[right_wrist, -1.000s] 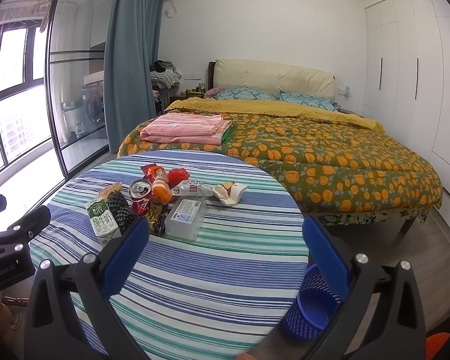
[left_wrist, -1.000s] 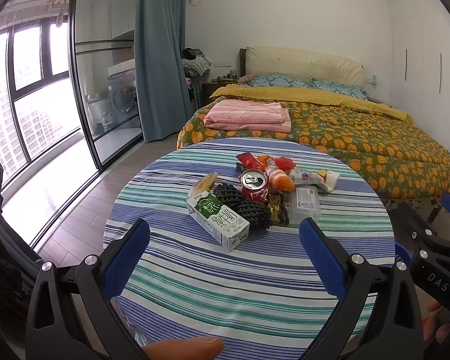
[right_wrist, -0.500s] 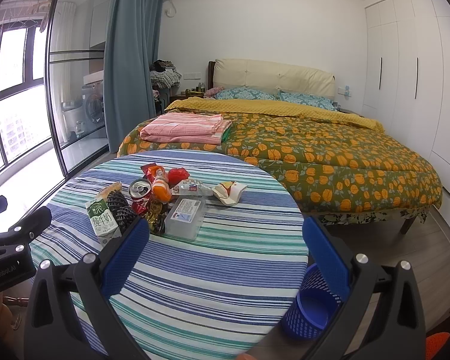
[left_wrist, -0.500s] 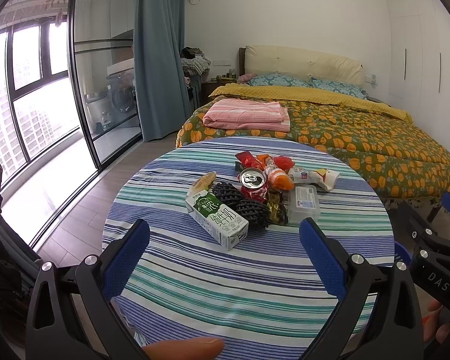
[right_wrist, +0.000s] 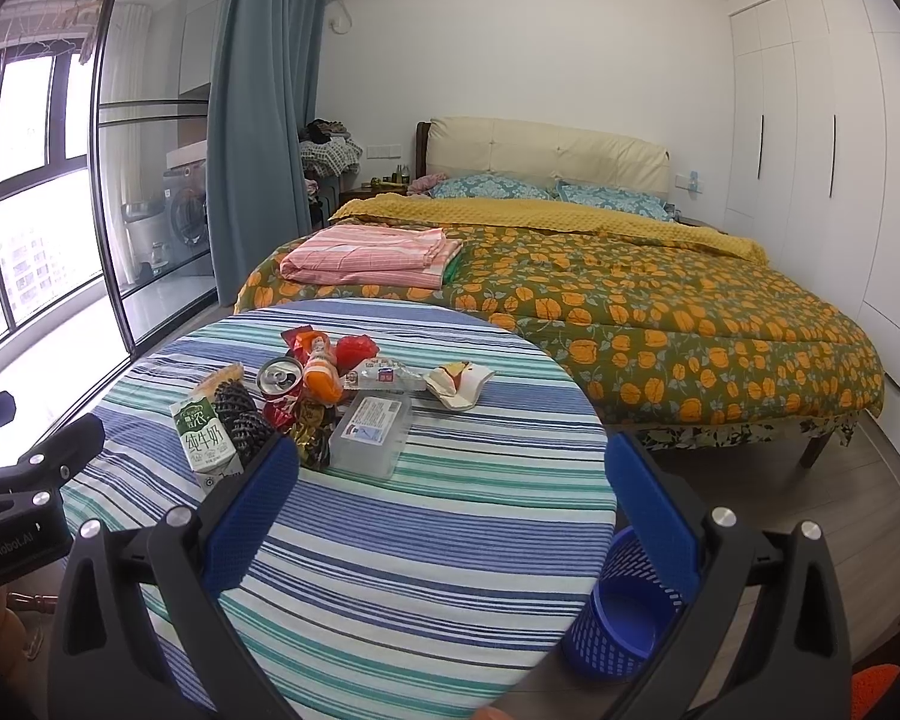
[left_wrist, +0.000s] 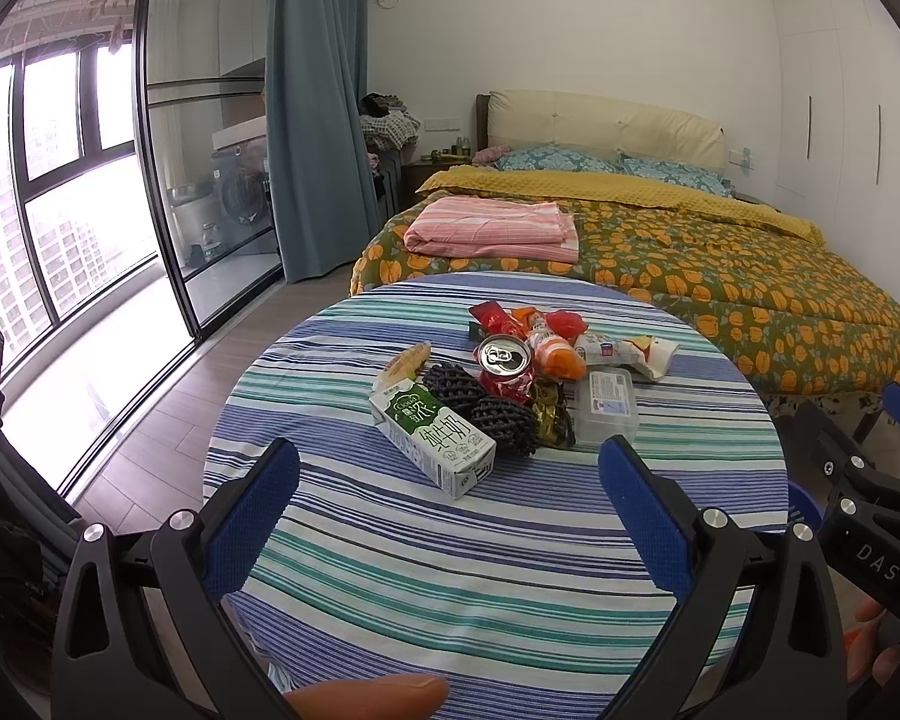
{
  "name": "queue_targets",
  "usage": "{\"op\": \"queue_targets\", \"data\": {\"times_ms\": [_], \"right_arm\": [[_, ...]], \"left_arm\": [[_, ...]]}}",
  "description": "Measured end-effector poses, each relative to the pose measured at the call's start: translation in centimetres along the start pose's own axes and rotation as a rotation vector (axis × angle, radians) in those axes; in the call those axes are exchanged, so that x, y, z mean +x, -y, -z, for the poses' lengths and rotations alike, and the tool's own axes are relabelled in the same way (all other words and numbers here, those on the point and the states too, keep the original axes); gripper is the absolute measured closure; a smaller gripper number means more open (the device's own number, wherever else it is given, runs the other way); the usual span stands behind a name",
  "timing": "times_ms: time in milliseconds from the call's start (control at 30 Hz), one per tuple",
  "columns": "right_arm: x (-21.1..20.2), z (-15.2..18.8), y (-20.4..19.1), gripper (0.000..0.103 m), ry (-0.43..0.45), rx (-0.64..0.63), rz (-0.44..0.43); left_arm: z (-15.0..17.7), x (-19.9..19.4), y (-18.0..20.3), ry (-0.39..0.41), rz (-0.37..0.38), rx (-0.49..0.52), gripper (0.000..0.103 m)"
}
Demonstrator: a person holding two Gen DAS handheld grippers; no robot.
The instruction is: Collect trash
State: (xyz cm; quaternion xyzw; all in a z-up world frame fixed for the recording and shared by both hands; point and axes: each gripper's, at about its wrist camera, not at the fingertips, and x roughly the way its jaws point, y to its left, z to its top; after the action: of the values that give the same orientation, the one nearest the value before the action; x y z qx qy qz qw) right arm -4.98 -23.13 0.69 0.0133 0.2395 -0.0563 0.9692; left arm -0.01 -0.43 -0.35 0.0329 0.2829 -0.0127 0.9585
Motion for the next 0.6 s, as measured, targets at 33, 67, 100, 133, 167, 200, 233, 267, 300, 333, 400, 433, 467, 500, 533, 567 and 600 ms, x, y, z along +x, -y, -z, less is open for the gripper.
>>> {"op": "queue_targets", "data": {"times_ms": [33, 67, 100, 133, 167, 200, 233, 267, 300, 333, 400, 433, 467, 500, 533, 567, 600], "right_arm": [[0.03, -0.04, -0.04, 0.004, 0.000, 0.000, 0.000], [0.04, -0.04, -0.04, 0.004, 0.000, 0.000, 0.000], [0.03, -0.01, -0.04, 0.004, 0.000, 0.000, 0.000], [0.03, -0.03, -0.04, 0.004, 0.000, 0.000, 0.000], [0.02, -0.03, -0.03, 0.004, 0.000, 0.000, 0.000], [0.01, -0.01, -0.02, 0.004, 0.000, 0.000, 0.000], [0.01, -0.03, -0.01, 0.004, 0.000, 0.000, 0.000], [-0.02, 0.02, 0.02, 0.004, 0.000, 0.000, 0.000], [-0.02, 0.02, 0.03, 0.004, -0.001, 0.000, 0.000], [-0.02, -0.03, 0.01, 0.004, -0.001, 0.000, -0.001], [-0.04, -0.01, 0.03, 0.004, -0.001, 0.000, 0.000], [-0.04, -0.03, 0.04, 0.004, -0.001, 0.000, 0.000], [-0.02, -0.07, 0.01, 0.004, -0.001, 0.000, 0.000], [0.01, -0.11, -0.02, 0.004, -0.002, 0.000, 0.000], [0.03, -0.16, -0.05, 0.004, -0.002, 0.000, 0.000], [0.05, -0.16, -0.06, 0.004, -0.002, 0.000, 0.000], [-0.06, 0.05, 0.07, 0.004, -0.003, 0.000, 0.000]], "left_arm": [[-0.01, 0.00, -0.02, 0.000, 0.000, 0.000, 0.004], [-0.02, 0.00, -0.03, 0.000, 0.000, 0.000, 0.004], [-0.01, 0.01, 0.00, 0.000, 0.000, 0.000, 0.004], [-0.02, 0.01, -0.02, 0.000, 0.000, 0.000, 0.004], [-0.03, 0.00, -0.03, 0.000, 0.000, 0.000, 0.004], [-0.01, 0.02, -0.01, 0.000, 0.000, 0.000, 0.004], [-0.03, 0.01, -0.03, -0.001, 0.000, 0.000, 0.004], [-0.04, 0.01, -0.04, -0.001, 0.001, 0.000, 0.004], [-0.02, 0.02, -0.02, -0.001, 0.000, 0.000, 0.004], [-0.01, 0.03, 0.01, -0.001, 0.000, 0.000, 0.004], [-0.03, 0.03, -0.01, -0.001, 0.001, 0.000, 0.004], [-0.04, 0.02, -0.03, -0.001, 0.001, 0.000, 0.004], [0.00, 0.05, 0.04, -0.001, 0.001, 0.000, 0.004], [-0.04, 0.03, -0.01, -0.001, 0.001, 0.000, 0.004], [-0.05, 0.02, -0.03, -0.002, 0.001, 0.000, 0.004], [-0.05, 0.02, -0.04, -0.002, 0.001, 0.000, 0.004], [-0.04, 0.03, -0.02, -0.001, 0.001, 0.000, 0.004]]}}
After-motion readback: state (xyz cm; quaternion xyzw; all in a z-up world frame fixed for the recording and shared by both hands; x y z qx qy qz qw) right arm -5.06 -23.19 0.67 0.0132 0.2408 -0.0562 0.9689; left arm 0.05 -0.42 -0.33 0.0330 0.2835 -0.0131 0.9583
